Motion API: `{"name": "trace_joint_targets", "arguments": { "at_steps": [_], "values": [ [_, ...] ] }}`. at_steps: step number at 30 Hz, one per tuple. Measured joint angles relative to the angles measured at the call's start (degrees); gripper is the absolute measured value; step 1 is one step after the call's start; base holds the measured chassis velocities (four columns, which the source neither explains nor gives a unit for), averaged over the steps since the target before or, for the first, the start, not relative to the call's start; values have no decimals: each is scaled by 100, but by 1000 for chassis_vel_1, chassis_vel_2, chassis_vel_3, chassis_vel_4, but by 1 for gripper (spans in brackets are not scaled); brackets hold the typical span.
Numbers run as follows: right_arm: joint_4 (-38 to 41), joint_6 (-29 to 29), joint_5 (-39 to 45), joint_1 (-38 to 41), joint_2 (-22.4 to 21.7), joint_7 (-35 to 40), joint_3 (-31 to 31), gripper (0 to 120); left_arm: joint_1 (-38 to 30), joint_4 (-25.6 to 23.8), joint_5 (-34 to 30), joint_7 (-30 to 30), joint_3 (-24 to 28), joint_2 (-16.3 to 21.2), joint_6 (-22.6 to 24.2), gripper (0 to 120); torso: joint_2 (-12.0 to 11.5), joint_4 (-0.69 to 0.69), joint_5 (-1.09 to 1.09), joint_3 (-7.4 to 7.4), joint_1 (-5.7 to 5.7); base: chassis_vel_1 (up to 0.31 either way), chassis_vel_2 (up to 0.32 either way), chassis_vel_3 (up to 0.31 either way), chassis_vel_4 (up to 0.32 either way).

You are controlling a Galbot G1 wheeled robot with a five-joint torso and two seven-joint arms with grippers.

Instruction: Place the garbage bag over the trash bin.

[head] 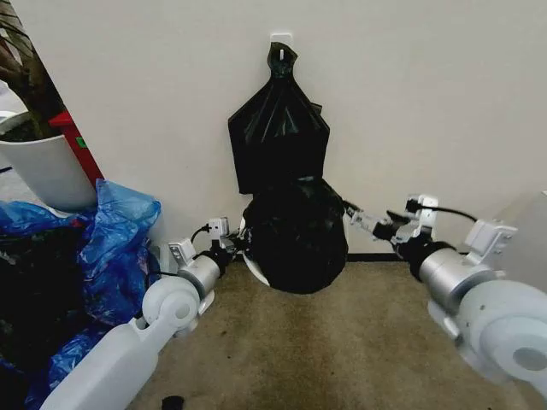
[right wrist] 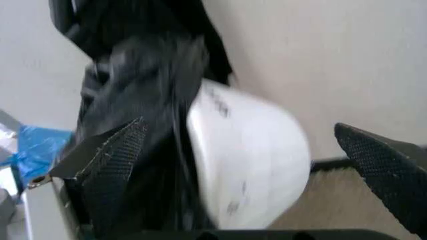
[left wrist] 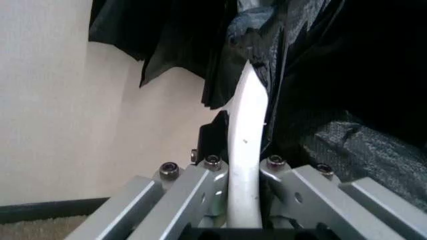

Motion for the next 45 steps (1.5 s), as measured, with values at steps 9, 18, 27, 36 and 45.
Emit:
{"name": "trace_joint_targets", "arguments": {
  "at_steps": [9, 18, 27, 36, 45],
  "values": [
    [-29, 168, 353, 83, 185, -482, -138, 100, -22, -19, 186, -123, 34, -3, -92, 1, 0, 1, -1, 0, 0, 0, 0, 0, 0],
    [-44, 165, 442, 132, 271, -818, -256, 97, -44, -15, 268, -105, 55, -27, -95, 1, 0, 1, -1, 0, 0, 0, 0, 0, 0],
    [-49, 156, 446, 142, 346, -857, -329, 79, -61, -70, 268, -95, 79, -32, -81, 1, 0, 1, -1, 0, 0, 0, 0, 0, 0],
    [-53, 172, 274, 164, 375, -950, -375, 47, -52, -84, 295, -84, 70, 8, -73, 1, 0, 1, 0, 0, 0, 0, 0, 0, 0],
    [-54, 195, -61, 93, 217, -1037, -227, 12, -47, -32, 310, -65, -1, -9, -71, 1, 0, 1, 0, 0, 0, 0, 0, 0, 0]
  ]
}}
